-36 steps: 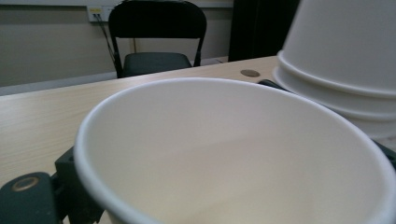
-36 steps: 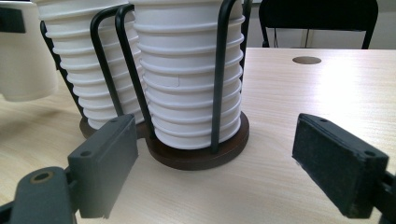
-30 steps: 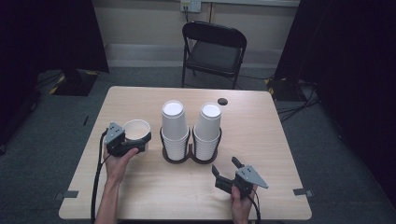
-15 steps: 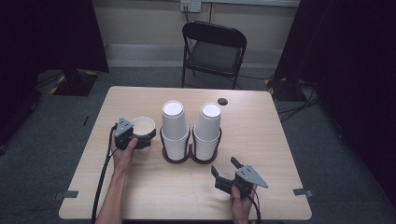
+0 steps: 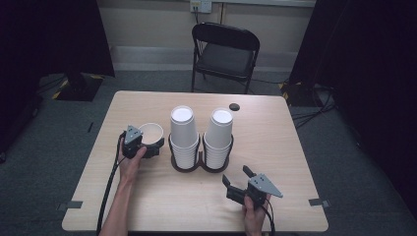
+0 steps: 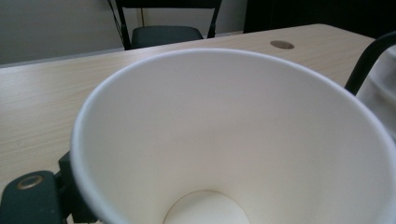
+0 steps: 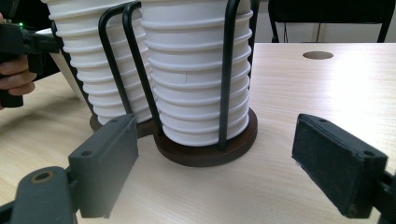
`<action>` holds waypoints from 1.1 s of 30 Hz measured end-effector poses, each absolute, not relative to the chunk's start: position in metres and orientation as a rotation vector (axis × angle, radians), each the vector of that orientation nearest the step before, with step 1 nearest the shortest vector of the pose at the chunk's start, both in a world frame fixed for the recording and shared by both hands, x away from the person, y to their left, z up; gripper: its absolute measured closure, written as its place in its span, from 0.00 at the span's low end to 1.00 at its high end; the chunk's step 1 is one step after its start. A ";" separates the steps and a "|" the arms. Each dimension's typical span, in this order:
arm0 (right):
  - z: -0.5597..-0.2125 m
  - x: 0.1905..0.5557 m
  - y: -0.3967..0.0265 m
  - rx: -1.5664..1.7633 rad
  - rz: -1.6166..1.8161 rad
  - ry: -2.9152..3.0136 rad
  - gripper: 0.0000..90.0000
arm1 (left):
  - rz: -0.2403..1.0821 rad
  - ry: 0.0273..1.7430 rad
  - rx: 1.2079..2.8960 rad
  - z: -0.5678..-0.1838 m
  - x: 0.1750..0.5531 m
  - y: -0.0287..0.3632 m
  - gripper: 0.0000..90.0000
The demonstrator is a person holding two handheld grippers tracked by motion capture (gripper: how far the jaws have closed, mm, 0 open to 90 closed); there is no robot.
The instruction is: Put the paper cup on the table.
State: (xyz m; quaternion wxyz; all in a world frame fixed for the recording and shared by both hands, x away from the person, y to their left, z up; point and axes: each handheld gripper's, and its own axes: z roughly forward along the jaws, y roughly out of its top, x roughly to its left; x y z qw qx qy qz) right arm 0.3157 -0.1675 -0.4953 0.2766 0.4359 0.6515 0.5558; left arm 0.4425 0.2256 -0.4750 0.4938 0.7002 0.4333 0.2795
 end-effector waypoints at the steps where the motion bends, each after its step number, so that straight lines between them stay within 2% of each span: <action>1: -0.495 0.316 -0.168 1.171 1.496 1.748 0.15 | 0.689 1.049 1.697 -0.475 0.442 0.225 0.11; 12: -0.496 0.316 -0.168 1.164 1.499 1.742 0.15 | 0.660 1.104 1.723 -0.485 0.441 0.226 0.15; 22: -0.496 0.314 -0.168 1.162 1.505 1.732 0.15 | 0.659 1.160 1.824 -0.494 0.438 0.223 0.17; 33: -0.496 0.314 -0.169 1.157 1.510 1.728 0.15 | 0.689 1.175 1.788 -0.495 0.426 0.229 0.17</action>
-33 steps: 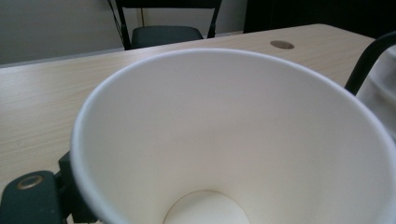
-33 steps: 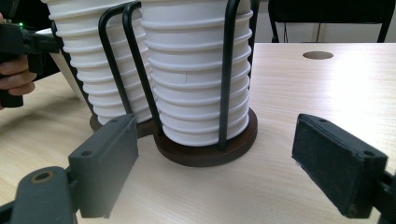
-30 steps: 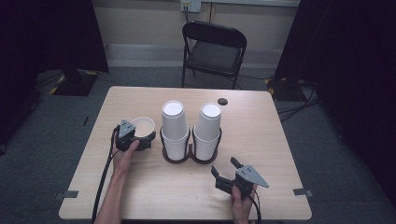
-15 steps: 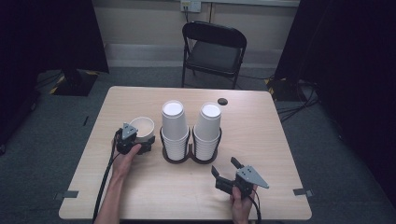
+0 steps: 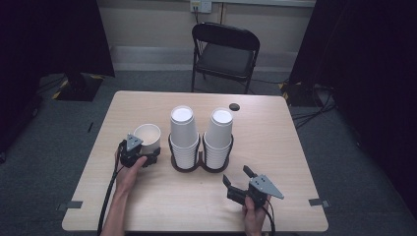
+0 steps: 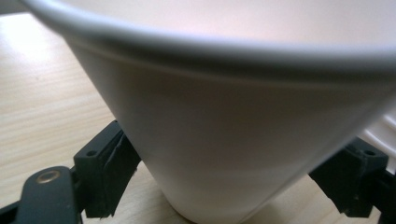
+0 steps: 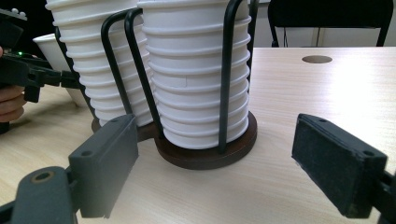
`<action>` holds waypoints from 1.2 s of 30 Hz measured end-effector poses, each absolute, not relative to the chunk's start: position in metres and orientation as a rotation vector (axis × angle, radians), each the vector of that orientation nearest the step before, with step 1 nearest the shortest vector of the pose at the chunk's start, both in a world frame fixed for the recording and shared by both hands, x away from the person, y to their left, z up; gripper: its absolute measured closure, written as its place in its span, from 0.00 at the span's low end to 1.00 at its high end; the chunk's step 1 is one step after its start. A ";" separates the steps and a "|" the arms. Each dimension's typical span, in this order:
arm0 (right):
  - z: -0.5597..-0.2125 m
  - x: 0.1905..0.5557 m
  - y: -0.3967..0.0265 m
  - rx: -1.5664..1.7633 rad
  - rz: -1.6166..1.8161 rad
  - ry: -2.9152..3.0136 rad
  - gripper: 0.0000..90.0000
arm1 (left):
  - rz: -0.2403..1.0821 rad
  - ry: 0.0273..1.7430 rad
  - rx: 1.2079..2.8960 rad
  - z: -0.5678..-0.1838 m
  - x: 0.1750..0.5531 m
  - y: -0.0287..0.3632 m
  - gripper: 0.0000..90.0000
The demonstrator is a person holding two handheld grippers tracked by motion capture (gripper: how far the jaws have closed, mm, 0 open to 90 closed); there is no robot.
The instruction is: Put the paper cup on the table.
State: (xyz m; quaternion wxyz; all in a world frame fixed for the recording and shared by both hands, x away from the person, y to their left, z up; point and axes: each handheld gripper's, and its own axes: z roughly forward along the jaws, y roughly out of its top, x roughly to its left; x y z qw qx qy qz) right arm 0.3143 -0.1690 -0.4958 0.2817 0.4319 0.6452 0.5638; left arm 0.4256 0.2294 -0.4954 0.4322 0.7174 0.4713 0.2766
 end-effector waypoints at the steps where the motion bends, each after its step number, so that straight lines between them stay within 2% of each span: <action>1: -0.496 0.314 -0.169 1.158 1.509 1.730 0.15 | 0.690 1.176 1.798 -0.494 0.424 0.230 0.17; 16: -0.496 0.315 -0.169 1.159 1.508 1.736 0.15 | 0.694 1.162 1.752 -0.491 0.399 0.230 0.17; 36: -0.496 0.314 -0.169 1.150 1.514 1.732 0.16 | 0.663 1.116 1.634 -0.485 0.337 0.226 0.17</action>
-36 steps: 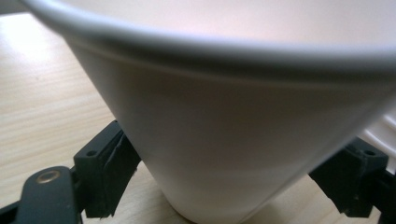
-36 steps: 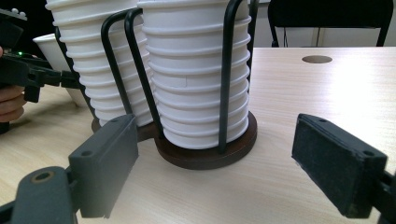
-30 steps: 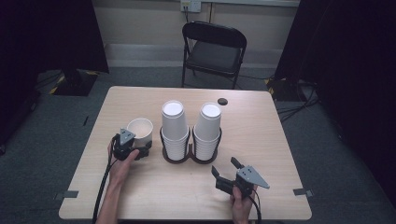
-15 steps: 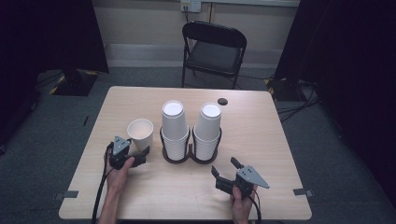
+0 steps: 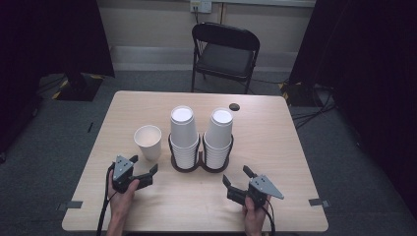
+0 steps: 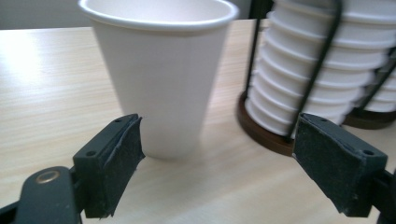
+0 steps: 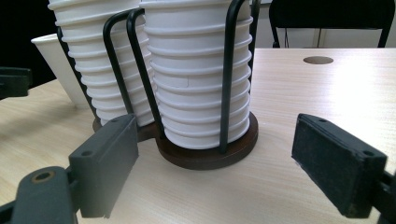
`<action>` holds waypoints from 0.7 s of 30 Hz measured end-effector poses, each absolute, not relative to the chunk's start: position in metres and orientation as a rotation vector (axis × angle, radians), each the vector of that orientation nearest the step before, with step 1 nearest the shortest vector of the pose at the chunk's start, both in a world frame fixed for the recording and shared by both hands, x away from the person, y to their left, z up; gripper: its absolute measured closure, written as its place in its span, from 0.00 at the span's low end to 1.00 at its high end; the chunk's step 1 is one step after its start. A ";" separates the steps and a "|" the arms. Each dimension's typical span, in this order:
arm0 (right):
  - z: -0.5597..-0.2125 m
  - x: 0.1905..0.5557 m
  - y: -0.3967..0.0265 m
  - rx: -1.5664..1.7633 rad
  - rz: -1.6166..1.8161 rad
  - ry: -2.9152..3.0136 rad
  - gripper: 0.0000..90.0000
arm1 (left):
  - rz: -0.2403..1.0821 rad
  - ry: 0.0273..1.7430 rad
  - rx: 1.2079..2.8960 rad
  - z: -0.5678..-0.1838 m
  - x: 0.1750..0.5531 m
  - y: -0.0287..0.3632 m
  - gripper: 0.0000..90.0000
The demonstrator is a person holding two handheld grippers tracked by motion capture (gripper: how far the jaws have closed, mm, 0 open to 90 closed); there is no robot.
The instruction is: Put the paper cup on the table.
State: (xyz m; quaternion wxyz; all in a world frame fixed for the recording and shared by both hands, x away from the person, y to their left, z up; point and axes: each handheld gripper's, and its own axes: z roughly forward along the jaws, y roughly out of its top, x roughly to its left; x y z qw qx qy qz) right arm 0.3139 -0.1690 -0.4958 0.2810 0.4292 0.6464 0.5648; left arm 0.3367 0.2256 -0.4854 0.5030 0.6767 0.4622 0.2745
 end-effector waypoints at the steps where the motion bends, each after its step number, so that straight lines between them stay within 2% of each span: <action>1: -0.496 0.314 -0.169 1.150 1.514 1.732 0.16 | 0.657 1.112 1.629 -0.486 0.332 0.223 0.17; 5: -0.496 0.314 -0.169 1.151 1.513 1.731 0.16 | 0.603 1.069 1.598 -0.487 0.310 0.213 0.17; 11: -0.496 0.314 -0.169 1.146 1.510 1.731 0.16 | 0.652 1.000 1.620 -0.486 0.288 0.189 0.17; 17: -0.496 0.314 -0.168 1.141 1.509 1.736 0.16 | 0.634 0.949 1.627 -0.493 0.289 0.165 0.17; 21: -0.495 0.314 -0.167 1.149 1.498 1.742 0.16 | 0.668 0.932 1.627 -0.496 0.287 0.156 0.17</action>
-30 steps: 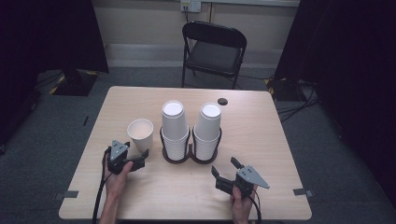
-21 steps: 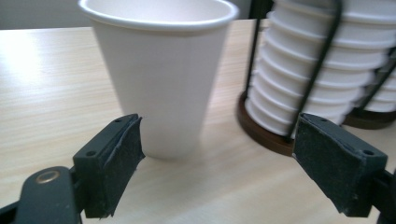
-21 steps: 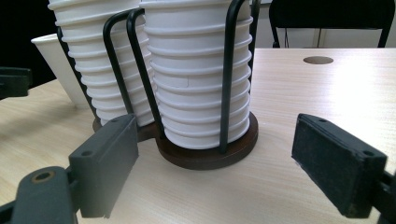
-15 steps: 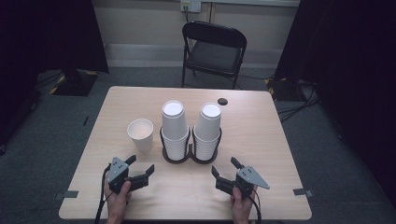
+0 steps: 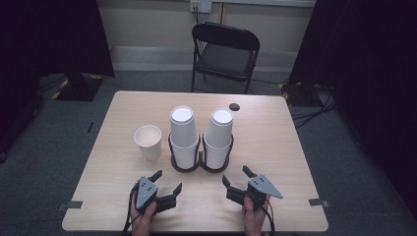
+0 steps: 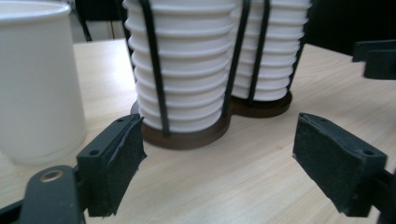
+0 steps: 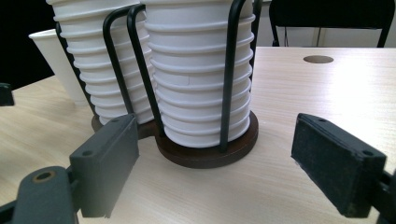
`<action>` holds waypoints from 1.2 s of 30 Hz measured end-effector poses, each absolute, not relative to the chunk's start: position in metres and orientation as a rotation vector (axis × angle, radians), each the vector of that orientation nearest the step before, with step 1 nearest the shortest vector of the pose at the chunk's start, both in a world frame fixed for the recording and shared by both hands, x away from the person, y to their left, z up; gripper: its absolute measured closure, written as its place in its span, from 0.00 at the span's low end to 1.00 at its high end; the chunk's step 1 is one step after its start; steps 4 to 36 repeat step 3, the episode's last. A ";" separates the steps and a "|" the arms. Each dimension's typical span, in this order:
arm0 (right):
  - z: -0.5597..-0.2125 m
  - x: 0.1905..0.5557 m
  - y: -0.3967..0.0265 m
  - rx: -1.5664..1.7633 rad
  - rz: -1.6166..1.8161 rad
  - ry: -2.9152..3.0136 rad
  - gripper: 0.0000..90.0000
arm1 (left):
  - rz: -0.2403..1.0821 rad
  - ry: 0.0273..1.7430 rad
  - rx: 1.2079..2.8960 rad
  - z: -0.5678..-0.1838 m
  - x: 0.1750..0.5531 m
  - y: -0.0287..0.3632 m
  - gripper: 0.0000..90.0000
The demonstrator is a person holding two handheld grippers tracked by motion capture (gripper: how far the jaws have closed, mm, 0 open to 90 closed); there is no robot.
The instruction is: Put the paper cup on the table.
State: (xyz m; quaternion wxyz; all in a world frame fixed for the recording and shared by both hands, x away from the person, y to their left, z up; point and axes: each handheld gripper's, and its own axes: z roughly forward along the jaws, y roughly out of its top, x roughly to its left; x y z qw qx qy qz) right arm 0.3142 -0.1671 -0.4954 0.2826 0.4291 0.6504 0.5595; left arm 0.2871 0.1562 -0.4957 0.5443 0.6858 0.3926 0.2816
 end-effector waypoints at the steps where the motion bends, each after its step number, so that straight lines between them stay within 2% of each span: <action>1: -0.495 0.315 -0.167 1.153 1.496 1.745 0.16 | 0.683 0.933 1.628 -0.496 0.286 0.156 0.18; 36: -0.495 0.317 -0.167 1.187 1.478 1.750 0.16 | 0.695 0.935 1.625 -0.496 0.285 0.155 0.18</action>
